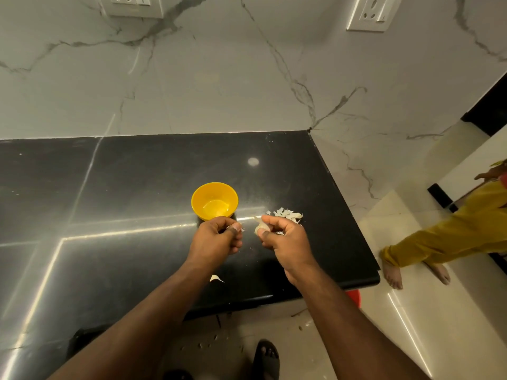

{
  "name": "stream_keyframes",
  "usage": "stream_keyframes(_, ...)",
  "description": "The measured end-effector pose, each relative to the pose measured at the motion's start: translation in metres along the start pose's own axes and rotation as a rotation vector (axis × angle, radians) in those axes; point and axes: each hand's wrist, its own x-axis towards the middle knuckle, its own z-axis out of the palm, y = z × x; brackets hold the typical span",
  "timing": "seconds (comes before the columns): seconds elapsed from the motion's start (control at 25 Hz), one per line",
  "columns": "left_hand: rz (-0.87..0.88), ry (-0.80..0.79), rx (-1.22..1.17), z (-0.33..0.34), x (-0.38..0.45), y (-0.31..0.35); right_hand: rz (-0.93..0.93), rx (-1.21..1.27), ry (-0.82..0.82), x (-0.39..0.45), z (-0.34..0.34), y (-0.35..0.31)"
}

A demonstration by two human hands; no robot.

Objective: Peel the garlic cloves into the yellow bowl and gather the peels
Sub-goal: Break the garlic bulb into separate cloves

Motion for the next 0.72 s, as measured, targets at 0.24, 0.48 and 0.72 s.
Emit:
stream_keyframes(0.24, 0.032, -0.119, 0.209, 0.041, 0.015, -0.002, 0.028, 0.002, 0.079, -0.003, -0.042, -0.002)
stream_keyframes(0.48, 0.177, -0.116, 0.408, 0.055, 0.015, 0.013, -0.024, -0.034, 0.068, -0.003, -0.056, -0.005)
stream_keyframes(0.72, 0.029, -0.285, -0.027, 0.048, 0.004, 0.017, -0.037, -0.051, -0.037, -0.002, -0.048, -0.007)
